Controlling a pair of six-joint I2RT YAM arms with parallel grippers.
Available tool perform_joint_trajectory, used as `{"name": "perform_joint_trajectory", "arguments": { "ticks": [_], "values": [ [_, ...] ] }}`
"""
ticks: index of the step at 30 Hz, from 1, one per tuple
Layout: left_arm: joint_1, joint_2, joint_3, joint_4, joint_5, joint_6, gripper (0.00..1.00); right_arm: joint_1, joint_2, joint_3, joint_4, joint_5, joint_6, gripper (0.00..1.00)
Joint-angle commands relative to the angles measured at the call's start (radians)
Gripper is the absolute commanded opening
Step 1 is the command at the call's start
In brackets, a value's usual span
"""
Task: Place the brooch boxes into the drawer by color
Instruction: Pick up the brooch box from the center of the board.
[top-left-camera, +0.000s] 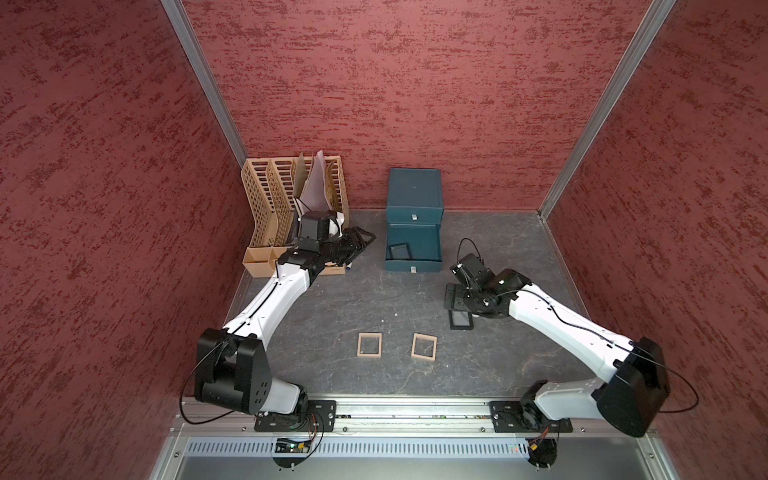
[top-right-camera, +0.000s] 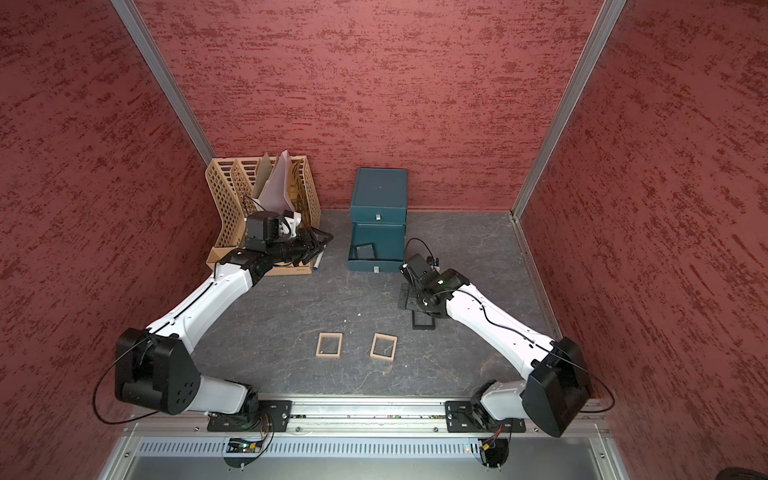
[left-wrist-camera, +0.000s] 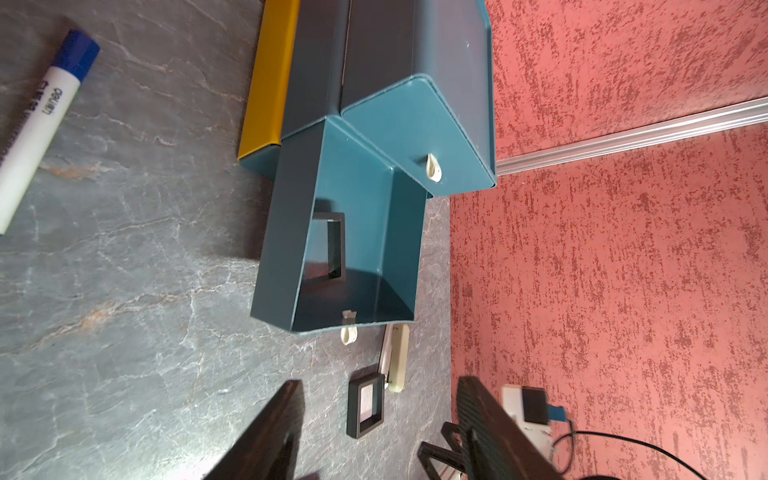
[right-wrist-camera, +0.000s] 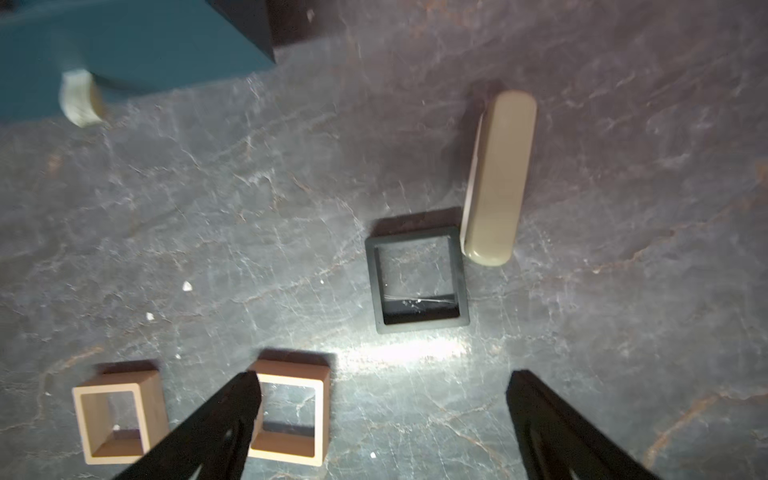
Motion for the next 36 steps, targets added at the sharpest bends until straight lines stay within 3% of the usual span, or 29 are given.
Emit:
{"name": "perform_joint_trajectory", "arguments": {
  "ticks": [1, 10, 29, 36],
  "values": [
    [0.001, -0.030, -0.017, -0.005, -0.003, 0.024, 0.62, 0.007, -0.029, -0.069, 0.022, -0.035, 0.027, 0.99],
    [-0.004, -0.048, -0.029, -0.013, 0.006, 0.026, 0.62, -0.001, 0.052, -0.184, 0.159, -0.066, 0.018, 0.98],
    [-0.002, -0.045, -0.018, -0.015, 0.010, 0.029, 0.62, -0.061, 0.226, -0.167, 0.241, 0.003, -0.055, 0.98],
    [0.000, -0.046, -0.013, -0.027, 0.008, 0.035, 0.62, -0.061, 0.256, -0.150, 0.264, -0.004, -0.074, 0.92]
  ]
}}
